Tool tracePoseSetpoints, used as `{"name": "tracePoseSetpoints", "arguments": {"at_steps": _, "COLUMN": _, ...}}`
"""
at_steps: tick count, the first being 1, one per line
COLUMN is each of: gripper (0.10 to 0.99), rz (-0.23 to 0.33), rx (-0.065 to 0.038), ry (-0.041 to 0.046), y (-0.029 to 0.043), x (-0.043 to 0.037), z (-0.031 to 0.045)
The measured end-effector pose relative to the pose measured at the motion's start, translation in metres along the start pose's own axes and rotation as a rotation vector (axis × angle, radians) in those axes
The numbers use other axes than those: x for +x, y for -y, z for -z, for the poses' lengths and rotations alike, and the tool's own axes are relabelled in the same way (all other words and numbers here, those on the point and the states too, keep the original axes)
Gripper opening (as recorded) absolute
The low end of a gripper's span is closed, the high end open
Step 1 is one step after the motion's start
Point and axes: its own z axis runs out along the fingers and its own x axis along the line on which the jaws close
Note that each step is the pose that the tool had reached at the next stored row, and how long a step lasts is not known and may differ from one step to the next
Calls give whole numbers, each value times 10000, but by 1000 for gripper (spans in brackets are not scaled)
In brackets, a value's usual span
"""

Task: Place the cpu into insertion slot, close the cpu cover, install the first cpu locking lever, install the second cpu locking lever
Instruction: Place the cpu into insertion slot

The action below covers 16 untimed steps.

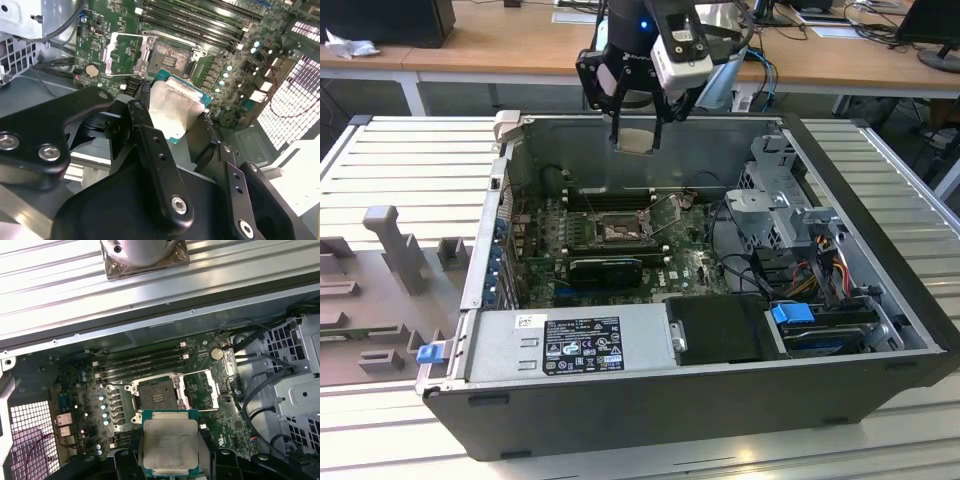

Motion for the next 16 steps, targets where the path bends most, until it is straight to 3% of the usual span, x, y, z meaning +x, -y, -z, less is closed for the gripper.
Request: {"name": "tracePoseSetpoints", "arguments": {"at_steps": 16, "gripper": 533, "rz": -1122, "rx": -23, "ry": 100, "y": 2, "x": 0, "z": -19}}
